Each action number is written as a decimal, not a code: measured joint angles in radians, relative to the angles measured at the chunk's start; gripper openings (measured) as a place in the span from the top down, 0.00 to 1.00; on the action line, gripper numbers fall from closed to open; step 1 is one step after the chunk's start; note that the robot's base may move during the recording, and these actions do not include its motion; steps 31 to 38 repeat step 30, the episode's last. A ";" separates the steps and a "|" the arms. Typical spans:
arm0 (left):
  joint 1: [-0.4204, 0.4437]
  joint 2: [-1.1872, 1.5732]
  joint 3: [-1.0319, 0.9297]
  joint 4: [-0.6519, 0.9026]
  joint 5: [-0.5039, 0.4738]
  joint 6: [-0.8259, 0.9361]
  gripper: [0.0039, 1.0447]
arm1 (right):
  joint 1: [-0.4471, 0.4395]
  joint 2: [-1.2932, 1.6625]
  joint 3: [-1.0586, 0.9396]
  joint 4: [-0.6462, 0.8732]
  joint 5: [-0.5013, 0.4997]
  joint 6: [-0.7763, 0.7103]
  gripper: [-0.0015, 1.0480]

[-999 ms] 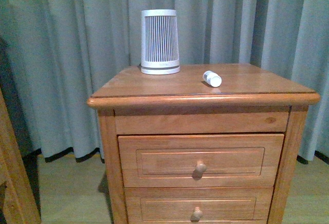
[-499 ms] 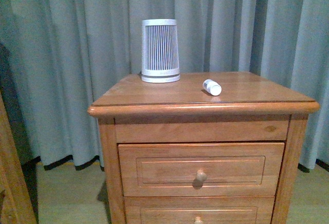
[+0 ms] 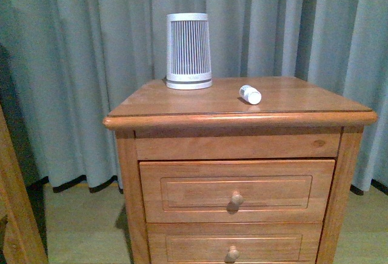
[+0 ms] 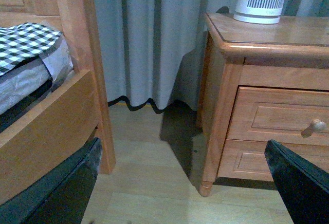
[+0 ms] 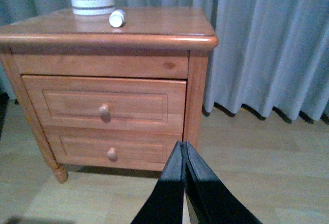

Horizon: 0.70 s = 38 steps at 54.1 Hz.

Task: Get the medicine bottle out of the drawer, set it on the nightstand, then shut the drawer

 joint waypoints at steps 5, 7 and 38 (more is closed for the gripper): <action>0.000 0.000 0.000 0.000 0.000 0.000 0.06 | 0.000 -0.003 0.000 0.002 0.002 0.000 0.97; 0.000 0.000 0.000 0.000 0.001 0.000 0.06 | 0.000 -0.004 0.000 0.002 0.002 0.000 0.97; 0.000 0.000 0.000 0.000 0.000 0.000 0.06 | 0.000 -0.005 0.000 0.002 0.002 -0.002 0.35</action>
